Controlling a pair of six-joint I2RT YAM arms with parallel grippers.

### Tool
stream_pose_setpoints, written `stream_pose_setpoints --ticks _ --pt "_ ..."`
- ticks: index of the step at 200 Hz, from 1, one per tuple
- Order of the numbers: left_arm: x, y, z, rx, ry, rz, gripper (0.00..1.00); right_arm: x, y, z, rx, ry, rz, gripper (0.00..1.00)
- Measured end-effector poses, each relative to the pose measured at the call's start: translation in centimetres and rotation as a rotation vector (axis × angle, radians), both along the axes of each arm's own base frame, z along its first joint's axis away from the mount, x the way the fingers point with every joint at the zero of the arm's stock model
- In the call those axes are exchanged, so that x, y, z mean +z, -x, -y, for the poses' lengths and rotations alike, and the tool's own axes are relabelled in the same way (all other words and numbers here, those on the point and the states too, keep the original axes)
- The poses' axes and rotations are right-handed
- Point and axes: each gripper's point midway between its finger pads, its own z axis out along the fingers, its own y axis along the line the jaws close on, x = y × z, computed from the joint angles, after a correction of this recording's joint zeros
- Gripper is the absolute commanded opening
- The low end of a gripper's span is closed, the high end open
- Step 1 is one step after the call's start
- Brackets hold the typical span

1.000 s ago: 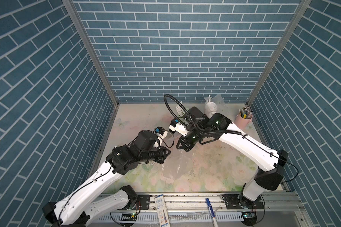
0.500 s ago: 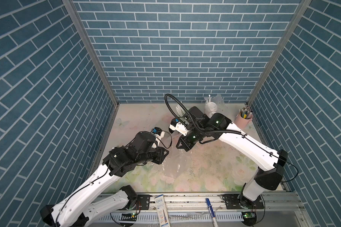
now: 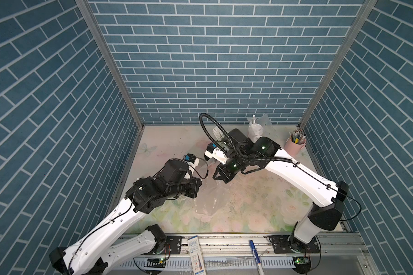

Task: Pack milk tea into plastic carrier bags
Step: Adjust the plastic carrier bag at the center of the board, then pick up the milk tea cup at the center of the board.

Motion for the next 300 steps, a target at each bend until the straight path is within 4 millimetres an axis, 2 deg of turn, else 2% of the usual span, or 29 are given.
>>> stream_pose_setpoints --ticks 25,64,90,96,117,133,152,174,197,234,270,300 --pt "1.3 0.2 -1.0 0.023 -0.008 0.023 0.0 -0.4 0.1 0.0 0.003 -0.007 -0.009 0.0" --pt "7.1 0.8 -3.0 0.063 0.042 0.134 0.0 -0.6 -0.1 0.6 -0.01 -0.047 -0.036 0.0" --pt "9.0 1.0 -3.2 0.059 0.064 0.169 0.0 -1.4 -0.9 1.1 -0.045 -0.069 -0.067 0.0" --pt "9.0 1.0 -3.0 0.052 0.063 0.166 0.0 -1.8 -1.1 1.2 -0.057 -0.07 -0.081 0.0" --pt "7.7 0.4 -1.3 0.005 0.047 0.116 0.0 -3.6 -1.9 1.8 -0.103 -0.052 -0.129 0.25" --pt "5.9 -0.4 0.5 -0.03 0.028 0.062 0.0 -4.6 -2.6 2.5 -0.142 -0.032 -0.16 0.39" --pt "3.3 -1.4 2.5 -0.064 -0.005 -0.007 0.0 -4.8 -3.4 3.1 -0.174 -0.027 -0.169 0.55" --pt "1.1 -2.4 4.1 -0.089 -0.034 -0.069 0.0 -4.9 -4.2 3.8 -0.202 -0.009 -0.156 0.66" --pt "0.5 -3.4 4.9 -0.096 -0.017 -0.094 0.0 -4.3 -4.7 4.8 -0.218 0.024 -0.121 0.71" --pt "0.5 -4.3 5.0 -0.099 0.011 -0.106 0.0 -2.0 -6.6 6.4 -0.268 0.06 -0.003 0.76" --pt "0.8 -4.4 4.5 -0.1 0.027 -0.109 0.0 -0.7 -10.4 8.6 -0.36 0.148 0.131 0.78" --pt "2.0 -3.9 4.0 -0.1 0.055 -0.079 0.0 -1.5 -13.5 8.5 -0.393 0.232 0.178 0.78"
